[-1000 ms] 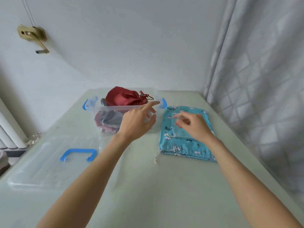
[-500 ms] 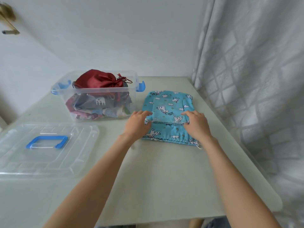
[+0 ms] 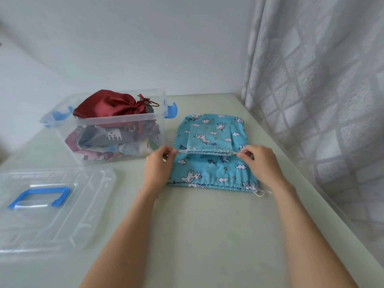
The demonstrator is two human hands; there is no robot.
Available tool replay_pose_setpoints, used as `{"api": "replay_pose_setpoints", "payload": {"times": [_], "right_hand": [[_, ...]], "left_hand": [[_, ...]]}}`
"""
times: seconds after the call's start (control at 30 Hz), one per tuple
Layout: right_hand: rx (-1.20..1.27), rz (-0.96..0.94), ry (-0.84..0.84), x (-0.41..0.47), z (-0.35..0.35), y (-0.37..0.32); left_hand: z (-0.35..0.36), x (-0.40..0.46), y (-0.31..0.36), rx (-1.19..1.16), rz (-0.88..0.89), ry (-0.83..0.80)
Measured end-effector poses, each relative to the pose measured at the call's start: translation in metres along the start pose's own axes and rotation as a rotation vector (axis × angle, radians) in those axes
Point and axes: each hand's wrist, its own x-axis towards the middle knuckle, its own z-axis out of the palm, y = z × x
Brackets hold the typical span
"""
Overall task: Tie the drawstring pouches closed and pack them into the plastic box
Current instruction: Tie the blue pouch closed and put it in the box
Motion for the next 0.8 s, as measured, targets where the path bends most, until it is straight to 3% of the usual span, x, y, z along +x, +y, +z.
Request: {"api": "replay_pose_setpoints", "payload": {"times": [0.13, 0.23, 0.33, 0.47, 0.57, 0.63, 0.7, 0.8], "right_hand": [[0.149, 0.101, 0.121, 0.005, -0.002, 0.002], [0.277, 0.244, 0.139, 0.002, 0.005, 0.002], [0.619, 0.264, 0.132, -0.003, 0.004, -0.019], [0.977, 0.099, -0.001, -0.012, 0.001, -0.057], [1.393, 0.059, -0.117, -0.014, 0.006, -0.071], [1.699, 0.164, -0.136, -0.013, 0.005, -0.069], [1.887, 0.326, -0.093, -0.011, 0.002, -0.061], [1.840, 0.520, 0.016, -0.008, 0.002, -0.048]], "left_hand": [[-0.017, 0.001, 0.002, -0.495, -0.227, 0.051], [-0.019, -0.007, 0.007, -0.759, -0.270, 0.013], [-0.009, -0.011, 0.016, -0.980, -0.252, -0.092], [-0.006, -0.014, 0.034, -1.398, -0.234, -0.156], [-0.010, -0.017, 0.037, -1.562, -0.267, -0.110], [-0.012, -0.015, 0.033, -1.684, -0.323, -0.058], [-0.014, -0.012, 0.026, -1.670, -0.406, -0.028], [-0.014, -0.007, 0.016, -1.333, -0.426, 0.026]]}}
